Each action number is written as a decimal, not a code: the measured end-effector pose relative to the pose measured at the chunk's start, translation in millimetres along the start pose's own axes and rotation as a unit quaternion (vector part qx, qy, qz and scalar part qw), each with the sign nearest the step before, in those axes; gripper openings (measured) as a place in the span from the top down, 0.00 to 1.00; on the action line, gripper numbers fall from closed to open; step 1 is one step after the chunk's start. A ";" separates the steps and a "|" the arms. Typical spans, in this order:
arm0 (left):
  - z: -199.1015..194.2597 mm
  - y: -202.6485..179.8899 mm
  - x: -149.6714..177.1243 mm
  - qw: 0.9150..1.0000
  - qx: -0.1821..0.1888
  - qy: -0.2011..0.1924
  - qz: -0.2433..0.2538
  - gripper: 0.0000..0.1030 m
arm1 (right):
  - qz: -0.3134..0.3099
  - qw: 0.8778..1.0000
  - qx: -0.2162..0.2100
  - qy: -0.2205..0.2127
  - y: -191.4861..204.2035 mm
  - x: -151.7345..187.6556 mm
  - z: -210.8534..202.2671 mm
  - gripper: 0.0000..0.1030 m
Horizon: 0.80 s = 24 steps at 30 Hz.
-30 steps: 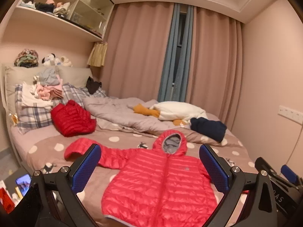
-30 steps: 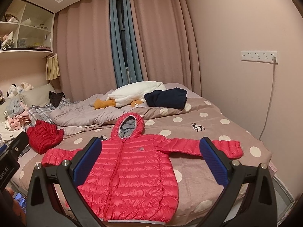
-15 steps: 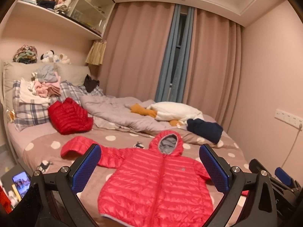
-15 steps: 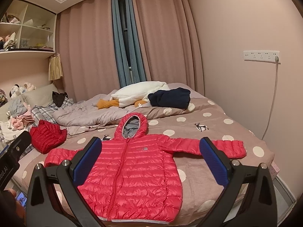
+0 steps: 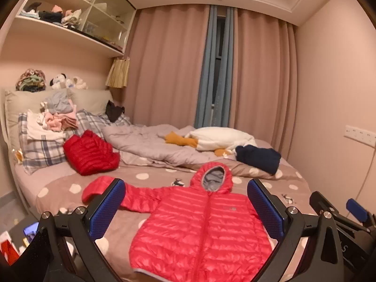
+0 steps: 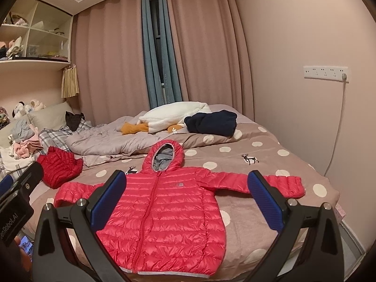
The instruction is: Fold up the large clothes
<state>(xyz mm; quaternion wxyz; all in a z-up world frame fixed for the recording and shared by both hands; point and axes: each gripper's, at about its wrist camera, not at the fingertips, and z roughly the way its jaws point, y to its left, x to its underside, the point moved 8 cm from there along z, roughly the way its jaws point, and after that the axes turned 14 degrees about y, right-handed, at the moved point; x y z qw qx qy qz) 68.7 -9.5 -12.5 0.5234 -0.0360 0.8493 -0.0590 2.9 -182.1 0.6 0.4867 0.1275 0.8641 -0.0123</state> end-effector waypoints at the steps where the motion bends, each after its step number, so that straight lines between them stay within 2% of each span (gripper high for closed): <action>1: -0.4 0.6 0.5 1.000 0.001 0.001 -0.002 0.01 | 0.002 1.000 -0.003 0.000 -0.6 0.2 0.0 0.00; 9: -0.5 3.7 1.0 1.000 0.009 0.007 -0.012 0.01 | 0.016 1.000 -0.002 0.001 -5.5 2.1 -0.7 0.00; 17: -9.5 1.0 1.9 1.000 0.005 -0.003 0.011 0.01 | 0.052 0.998 -0.020 -0.009 -9.8 8.6 -6.1 0.00; 24: -13.4 8.8 3.5 1.000 0.012 -0.002 -0.008 0.01 | 0.047 0.999 -0.015 -0.008 -7.7 12.2 -9.8 0.00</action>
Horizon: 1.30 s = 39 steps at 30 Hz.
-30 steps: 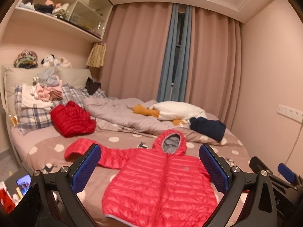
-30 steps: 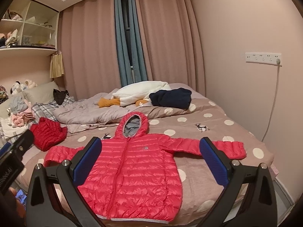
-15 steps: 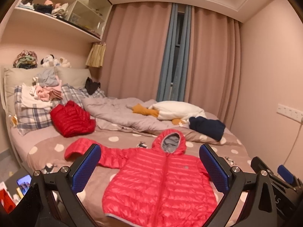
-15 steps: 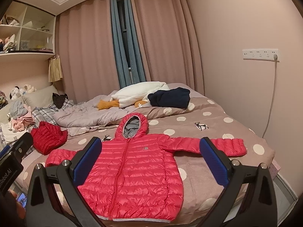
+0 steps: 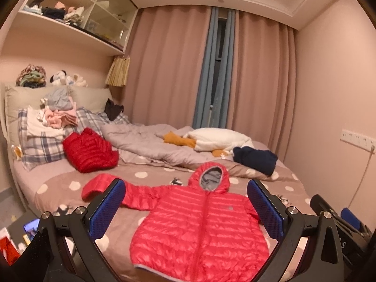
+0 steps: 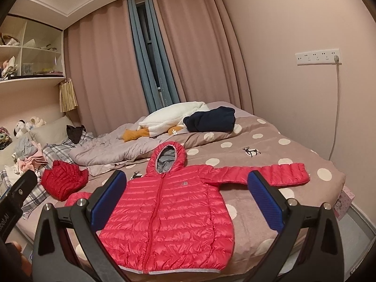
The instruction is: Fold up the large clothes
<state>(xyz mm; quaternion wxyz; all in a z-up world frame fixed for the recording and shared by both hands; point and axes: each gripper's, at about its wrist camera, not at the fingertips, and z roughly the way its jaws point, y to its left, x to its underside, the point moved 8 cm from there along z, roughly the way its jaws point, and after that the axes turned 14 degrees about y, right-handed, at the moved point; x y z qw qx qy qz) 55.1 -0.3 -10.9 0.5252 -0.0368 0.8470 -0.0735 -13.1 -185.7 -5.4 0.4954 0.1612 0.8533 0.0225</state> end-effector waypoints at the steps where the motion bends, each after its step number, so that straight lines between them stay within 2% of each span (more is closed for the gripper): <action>1: -1.2 0.7 -0.6 1.000 0.001 -0.003 -0.001 0.01 | -0.001 1.000 0.001 -0.002 0.1 0.1 -1.2 0.00; 21: -2.9 8.7 -0.3 1.000 -0.020 -0.010 -0.002 0.01 | -0.022 1.000 -0.002 -0.007 11.5 -1.7 -1.0 0.00; 28: -6.1 7.6 -1.5 1.000 -0.004 -0.015 -0.005 0.01 | -0.024 1.000 0.001 -0.008 9.8 -1.3 -1.2 0.00; 39: -3.7 5.2 -2.5 1.000 -0.003 -0.016 -0.001 0.01 | -0.026 1.000 0.003 -0.008 13.0 -2.4 -1.9 0.00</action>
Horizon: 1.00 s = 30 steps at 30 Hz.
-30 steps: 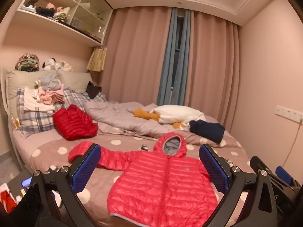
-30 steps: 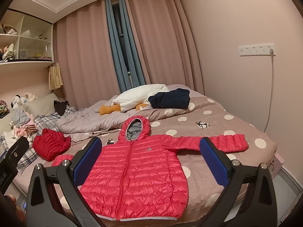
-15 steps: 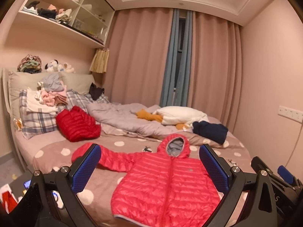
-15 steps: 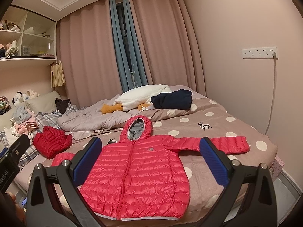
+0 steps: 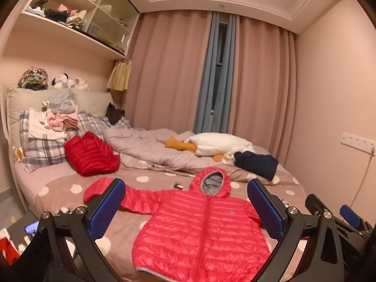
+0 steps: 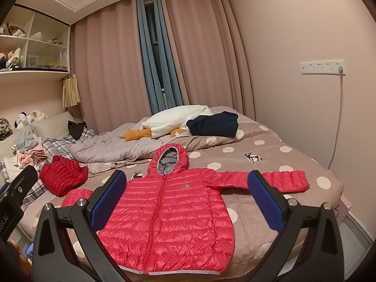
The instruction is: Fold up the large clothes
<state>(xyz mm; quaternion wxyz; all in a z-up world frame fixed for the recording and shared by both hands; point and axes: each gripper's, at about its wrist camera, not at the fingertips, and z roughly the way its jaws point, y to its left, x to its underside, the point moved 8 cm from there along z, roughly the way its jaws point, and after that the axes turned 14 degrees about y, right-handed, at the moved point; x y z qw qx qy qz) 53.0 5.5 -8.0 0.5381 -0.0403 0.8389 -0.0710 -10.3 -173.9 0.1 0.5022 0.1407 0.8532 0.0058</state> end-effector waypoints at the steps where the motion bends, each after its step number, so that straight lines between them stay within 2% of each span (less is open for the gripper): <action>1: 0.4 0.3 0.1 1.000 -0.001 0.001 0.000 0.01 | -0.001 1.000 0.000 0.001 -0.1 0.1 0.1 0.00; 9: 3.3 7.2 0.6 1.000 -0.010 0.003 -0.009 0.01 | -0.007 1.000 0.001 0.002 1.3 -1.0 -0.5 0.00; 15: 23.5 10.4 -2.5 0.999 -0.025 0.024 0.002 0.01 | -0.002 1.000 0.001 0.016 -3.6 -5.5 13.8 0.00; 19: 50.2 20.2 -16.4 0.999 -0.032 0.019 0.002 0.01 | 0.006 1.000 0.008 0.023 -9.6 -18.2 37.0 0.00; 24: 123.8 65.9 -35.3 0.997 -0.026 0.046 -0.062 0.01 | 0.035 0.998 0.033 0.045 -48.6 -34.2 87.4 0.00; 26: 165.0 106.0 -33.6 0.988 -0.050 0.084 -0.120 0.01 | 0.062 0.995 0.048 0.065 -79.6 -36.4 115.9 0.00; 28: 195.1 146.0 -27.1 0.977 -0.066 0.088 -0.185 0.02 | 0.104 0.987 0.088 0.087 -126.5 -32.4 147.9 0.00; 29: 213.9 170.8 -19.7 0.969 -0.077 0.097 -0.214 0.05 | 0.132 0.980 0.112 0.103 -159.6 -25.4 167.6 0.00; 30: 229.4 188.5 -12.3 0.962 -0.088 0.109 -0.234 0.12 | 0.151 0.974 0.124 0.114 -181.6 -19.0 179.9 0.00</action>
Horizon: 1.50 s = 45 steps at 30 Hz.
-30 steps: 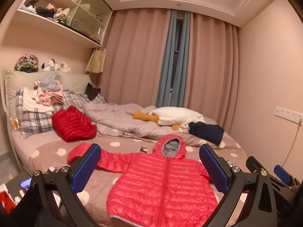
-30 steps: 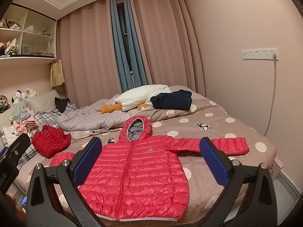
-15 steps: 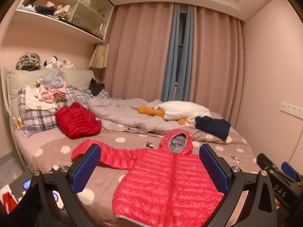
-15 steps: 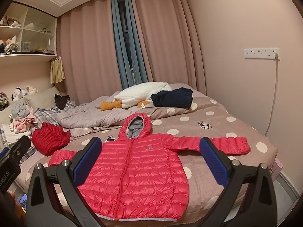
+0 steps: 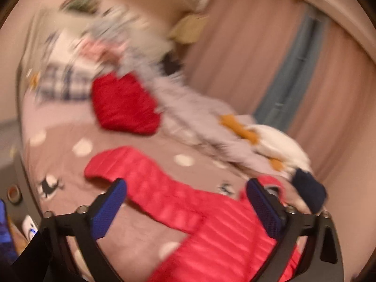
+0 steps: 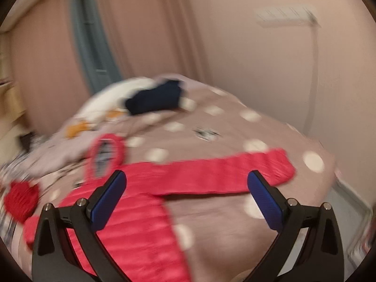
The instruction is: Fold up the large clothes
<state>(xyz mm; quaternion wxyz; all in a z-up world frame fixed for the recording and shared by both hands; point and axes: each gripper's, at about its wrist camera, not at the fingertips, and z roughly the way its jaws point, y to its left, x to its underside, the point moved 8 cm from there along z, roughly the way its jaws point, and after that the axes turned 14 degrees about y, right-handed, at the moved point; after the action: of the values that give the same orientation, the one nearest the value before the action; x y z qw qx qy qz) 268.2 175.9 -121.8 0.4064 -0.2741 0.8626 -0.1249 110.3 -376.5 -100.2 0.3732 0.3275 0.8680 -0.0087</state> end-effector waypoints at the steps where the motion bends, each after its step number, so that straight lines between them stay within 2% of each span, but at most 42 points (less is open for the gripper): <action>1: 17.4 14.4 -4.2 1.000 -0.007 0.012 -0.017 0.18 | 0.023 1.000 0.012 0.013 -19.8 -3.0 18.5 0.00; 2: 42.4 36.4 -8.4 0.999 -0.008 0.027 -0.045 0.22 | 0.054 0.998 0.024 0.026 -43.3 -4.5 37.6 0.00; 4: 71.4 60.2 -10.8 0.996 -0.010 0.043 -0.080 0.37 | 0.118 0.992 0.034 0.039 -86.8 -4.4 71.1 0.00; 6: 103.0 89.5 -10.0 0.991 -0.047 0.062 -0.112 0.39 | 0.173 0.983 0.044 0.053 -117.7 -1.0 95.1 0.00; 7: 120.9 109.9 -7.7 0.985 -0.068 0.073 -0.138 0.39 | 0.198 0.977 0.047 0.060 -131.2 2.2 104.6 0.00; 8: 133.6 121.7 -3.8 0.981 -0.069 0.086 -0.162 0.39 | 0.226 0.971 0.043 0.064 -143.2 5.6 114.0 0.01; 11: 162.0 145.4 7.1 0.966 -0.045 0.114 -0.228 0.39 | 0.300 0.951 -0.007 0.071 -158.2 16.4 137.8 0.01; 14: 184.3 153.8 13.2 0.955 -0.026 0.142 -0.260 0.39 | 0.356 0.927 -0.087 0.080 -141.8 27.8 161.7 0.01; 15: 187.9 155.6 12.1 0.953 -0.017 0.142 -0.266 0.34 | 0.355 0.927 -0.090 0.077 -130.5 28.8 165.6 0.01; 16: 189.6 153.3 8.1 0.955 -0.004 0.136 -0.264 0.25 | 0.348 0.931 -0.083 0.067 -122.2 26.9 167.1 0.00; 18: 199.4 149.6 -7.5 0.957 0.044 0.122 -0.259 0.12 | 0.331 0.940 -0.073 0.050 -104.9 21.0 173.3 0.00; 20: 211.4 143.1 -13.2 0.955 0.077 0.143 -0.249 0.09 | 0.324 0.940 -0.091 0.053 -89.8 15.8 188.4 0.00; 21: 215.7 141.1 -15.2 0.957 0.080 0.152 -0.235 0.09 | 0.317 0.943 -0.088 0.053 -86.2 13.0 196.0 0.00; 23: 211.9 138.5 -15.3 0.962 0.086 0.143 -0.215 0.09 | 0.301 0.950 -0.061 0.055 -81.2 7.9 205.7 0.02; 24: 211.0 139.7 -14.6 0.963 0.092 0.136 -0.213 0.11 | 0.294 0.953 -0.052 0.051 -81.8 7.1 208.1 0.06; 25: 209.0 140.5 -13.2 0.964 0.094 0.132 -0.210 0.22 | 0.288 0.955 -0.046 0.047 -79.8 6.7 209.7 0.11; 26: 207.6 142.4 -11.5 0.964 0.089 0.128 -0.214 0.31 | 0.286 0.956 -0.041 0.046 -84.7 3.5 216.3 0.28; 27: 208.7 145.0 -8.8 0.962 0.088 0.133 -0.222 0.50 | 0.286 0.957 -0.031 0.047 -87.9 1.1 222.5 0.50; 28: 210.0 148.1 -4.3 0.958 0.091 0.139 -0.235 0.71 | 0.289 0.956 -0.024 0.051 -91.0 2.7 226.3 0.59; 29: 210.8 151.3 0.4 0.953 0.095 0.145 -0.249 0.81 | 0.292 0.954 -0.032 0.053 -94.4 4.3 228.3 0.73; 30: 214.4 154.9 2.8 0.950 0.097 0.149 -0.256 0.91 | 0.297 0.952 -0.050 0.056 -96.8 5.8 230.4 0.81; 32: 207.8 162.0 8.5 0.952 0.087 0.140 -0.256 0.94 | 0.302 0.949 -0.073 0.060 -98.1 7.3 230.4 0.85; 34: 207.2 161.7 7.6 0.954 0.081 0.139 -0.251 0.99 | 0.290 0.953 -0.064 0.067 -95.2 6.2 225.0 0.86; 36: 200.1 158.4 7.8 0.953 0.095 0.138 -0.252 1.00 | 0.271 0.959 -0.052 0.063 -90.2 0.3 212.6 0.87; 37: 194.8 157.3 9.2 0.949 0.118 0.142 -0.257 0.99 | 0.263 0.962 -0.051 0.057 -87.5 -2.4 205.6 0.87; 38: 193.6 153.3 14.0 0.939 0.142 0.164 -0.267 0.99 | 0.256 0.964 -0.055 0.050 -85.2 -6.2 199.1 0.87; 39: 197.2 148.5 19.0 0.930 0.154 0.194 -0.271 0.94 | 0.251 0.965 -0.060 0.046 -83.5 -8.6 193.1 0.87; 40: 199.2 143.6 27.8 0.920 0.159 0.236 -0.269 0.83 | 0.247 0.966 -0.061 0.048 -82.0 -9.4 189.2 0.86; 41: 198.1 138.4 34.3 0.914 0.172 0.258 -0.262 0.80 | 0.242 0.967 -0.059 0.050 -80.0 -8.8 187.4 0.86; 42: 194.8 135.2 33.9 0.917 0.182 0.250 -0.253 0.73 | 0.233 0.969 -0.055 0.052 -78.2 -8.3 186.2 0.85; 43: 190.9 133.7 30.9 0.923 0.187 0.227 -0.246 0.65 | 0.226 0.971 -0.050 0.053 -76.5 -6.3 185.3 0.84; 45: 187.3 132.9 27.7 0.928 0.195 0.202 -0.245 0.58 | 0.217 0.974 -0.042 0.057 -73.9 -1.2 188.5 0.84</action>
<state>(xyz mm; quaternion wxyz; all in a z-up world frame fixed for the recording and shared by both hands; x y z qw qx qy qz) 348.6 270.1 -317.1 0.2260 -0.3617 0.7909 -0.4389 189.4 -484.1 -252.3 0.3294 0.4920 0.7956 0.1280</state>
